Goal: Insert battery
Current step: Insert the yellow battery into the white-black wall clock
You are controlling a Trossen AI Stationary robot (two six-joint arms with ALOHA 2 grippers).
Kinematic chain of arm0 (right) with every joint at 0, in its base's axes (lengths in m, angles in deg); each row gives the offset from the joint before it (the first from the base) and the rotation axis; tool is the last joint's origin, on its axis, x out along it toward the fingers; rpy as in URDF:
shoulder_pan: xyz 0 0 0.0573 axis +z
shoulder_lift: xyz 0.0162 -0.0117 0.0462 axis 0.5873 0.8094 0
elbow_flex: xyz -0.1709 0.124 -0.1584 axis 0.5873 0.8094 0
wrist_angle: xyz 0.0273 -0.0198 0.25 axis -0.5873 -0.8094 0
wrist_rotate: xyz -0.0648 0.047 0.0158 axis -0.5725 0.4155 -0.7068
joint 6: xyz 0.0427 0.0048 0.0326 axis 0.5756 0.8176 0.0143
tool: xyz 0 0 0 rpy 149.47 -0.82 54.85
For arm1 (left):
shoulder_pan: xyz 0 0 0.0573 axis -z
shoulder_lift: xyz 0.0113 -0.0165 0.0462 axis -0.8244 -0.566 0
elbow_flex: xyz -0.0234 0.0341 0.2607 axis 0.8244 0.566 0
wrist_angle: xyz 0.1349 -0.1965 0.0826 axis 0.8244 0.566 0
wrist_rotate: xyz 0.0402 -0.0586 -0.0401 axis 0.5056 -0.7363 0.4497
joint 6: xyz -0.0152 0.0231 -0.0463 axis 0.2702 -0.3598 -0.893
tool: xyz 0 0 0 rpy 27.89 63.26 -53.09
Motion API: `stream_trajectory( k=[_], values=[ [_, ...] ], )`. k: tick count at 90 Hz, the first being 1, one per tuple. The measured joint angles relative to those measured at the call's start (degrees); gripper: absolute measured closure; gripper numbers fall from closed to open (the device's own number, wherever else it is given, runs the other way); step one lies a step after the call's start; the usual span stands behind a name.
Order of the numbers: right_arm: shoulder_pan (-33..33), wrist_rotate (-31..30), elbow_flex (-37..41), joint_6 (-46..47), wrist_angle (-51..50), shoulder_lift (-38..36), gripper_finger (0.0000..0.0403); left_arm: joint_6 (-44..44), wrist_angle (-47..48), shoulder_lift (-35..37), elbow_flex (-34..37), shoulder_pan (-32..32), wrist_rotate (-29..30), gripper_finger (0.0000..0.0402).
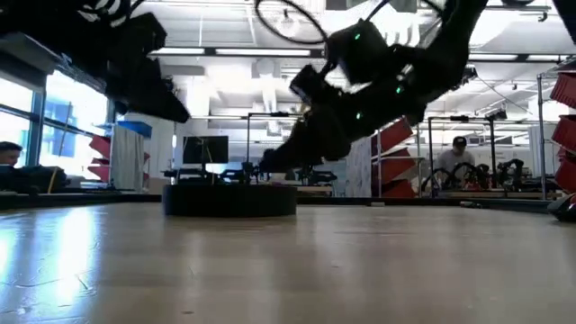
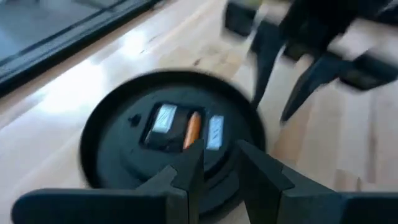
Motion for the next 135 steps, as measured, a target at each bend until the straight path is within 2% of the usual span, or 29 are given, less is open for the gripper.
stream_trajectory(
  k=[15,28,37,48,59,66,74,89,104,119,135],
  values=[
    [-0.11,0.83,-5.59,-2.85,-3.78,4.23,0.0281,1.34,-0.34,0.19,0.00,-0.87,-0.13,0.0326],
    [-0.34,1.01,-13.65,-5.58,-13.68,8.66,0.0281,1.57,0.28,0.31,0.01,-1.01,-0.31,0.0326],
    [-0.68,3.40,-20.01,-6.28,-18.98,12.05,0.0287,1.91,1.43,1.41,0.04,-1.01,-0.30,0.0326],
    [-1.14,6.95,-26.20,-6.07,-23.17,15.45,0.0323,1.87,5.93,4.46,0.07,-1.01,-0.05,0.0326],
    [-1.03,7.47,-30.36,-6.06,-26.17,17.23,0.0384,1.86,11.60,9.39,0.07,-1.01,0.31,0.0326],
    [-1.12,7.49,-31.76,-6.03,-27.65,17.40,0.0395,1.89,15.91,13.11,0.07,-1.01,0.38,0.0326],
    [-1.75,9.34,-33.76,-3.81,-29.30,17.62,0.0400,2.05,20.97,16.59,0.07,-0.99,0.53,0.0326],
    [-3.62,18.48,-38.34,5.33,-32.02,17.96,0.0403,4.92,27.09,20.66,0.07,-0.95,0.26,0.0326],
    [-5.56,22.57,-43.01,9.24,-37.27,17.78,0.0402,11.16,26.73,21.19,0.07,0.08,-1.81,0.0326],
    [-6.40,22.03,-44.55,2.46,-41.14,17.77,0.0402,14.73,26.07,19.91,0.07,1.00,-4.84,0.0326],
    [-3.82,15.74,-44.52,-4.14,-45.34,16.31,0.0403,14.91,26.10,15.05,0.07,0.98,-8.95,0.0326]
  ],
)
